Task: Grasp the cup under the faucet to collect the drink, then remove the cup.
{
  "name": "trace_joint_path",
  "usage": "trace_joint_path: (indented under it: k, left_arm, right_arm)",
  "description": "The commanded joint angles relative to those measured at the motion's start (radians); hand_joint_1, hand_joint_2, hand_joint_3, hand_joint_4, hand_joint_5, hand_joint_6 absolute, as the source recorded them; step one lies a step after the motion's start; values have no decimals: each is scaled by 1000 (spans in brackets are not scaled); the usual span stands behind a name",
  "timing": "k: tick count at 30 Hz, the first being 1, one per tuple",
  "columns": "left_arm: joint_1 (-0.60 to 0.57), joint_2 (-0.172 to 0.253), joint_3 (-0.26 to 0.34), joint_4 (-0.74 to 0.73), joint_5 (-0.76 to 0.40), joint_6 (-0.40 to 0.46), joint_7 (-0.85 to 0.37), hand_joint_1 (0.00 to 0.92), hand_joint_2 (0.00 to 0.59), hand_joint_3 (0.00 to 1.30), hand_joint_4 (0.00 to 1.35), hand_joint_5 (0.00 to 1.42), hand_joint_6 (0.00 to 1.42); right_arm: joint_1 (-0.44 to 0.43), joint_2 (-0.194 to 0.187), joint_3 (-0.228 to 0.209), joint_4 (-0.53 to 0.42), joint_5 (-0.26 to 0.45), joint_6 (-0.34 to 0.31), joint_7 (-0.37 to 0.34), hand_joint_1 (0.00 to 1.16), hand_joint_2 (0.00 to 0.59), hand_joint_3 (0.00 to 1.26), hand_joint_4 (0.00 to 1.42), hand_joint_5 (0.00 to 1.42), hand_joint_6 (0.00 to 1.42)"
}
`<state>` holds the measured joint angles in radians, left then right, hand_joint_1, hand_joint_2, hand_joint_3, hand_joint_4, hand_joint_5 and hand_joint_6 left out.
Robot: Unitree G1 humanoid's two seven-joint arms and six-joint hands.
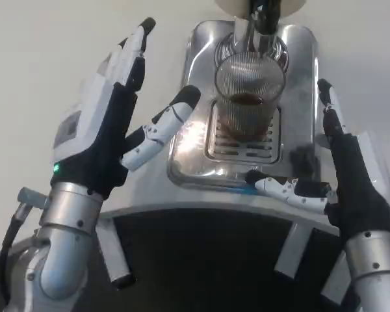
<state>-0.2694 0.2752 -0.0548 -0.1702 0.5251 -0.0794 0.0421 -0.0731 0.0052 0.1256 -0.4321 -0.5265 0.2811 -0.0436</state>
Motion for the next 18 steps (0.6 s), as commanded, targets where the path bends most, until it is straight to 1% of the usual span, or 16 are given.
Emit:
trace_joint_path:
  k: [1,3,6,12,18]
  left_arm:
    - [20,1,-5,2,5,11,6,0,203,0,0,0,0]
    - [21,2,-6,1,5,11,4,0,203,0,0,0,0]
    - [21,6,-7,1,3,14,-4,0,203,0,0,0,0]
    - [25,8,-10,1,2,10,-3,0,203,0,0,0,0]
    - [32,7,-5,-2,-2,3,5,0,204,0,0,0,0]
  right_arm:
    - [-20,-19,-7,17,14,-19,-12,1035,174,0,0,14,144]
    - [-25,-20,-10,22,16,-19,-23,1014,181,0,0,14,144]
    - [-31,-10,-14,40,29,-22,-43,992,191,0,0,14,144]
    - [-62,-1,7,78,61,-28,-46,984,207,1,0,14,136]
    - [-87,-6,23,97,75,-29,-41,992,226,4,0,14,143]
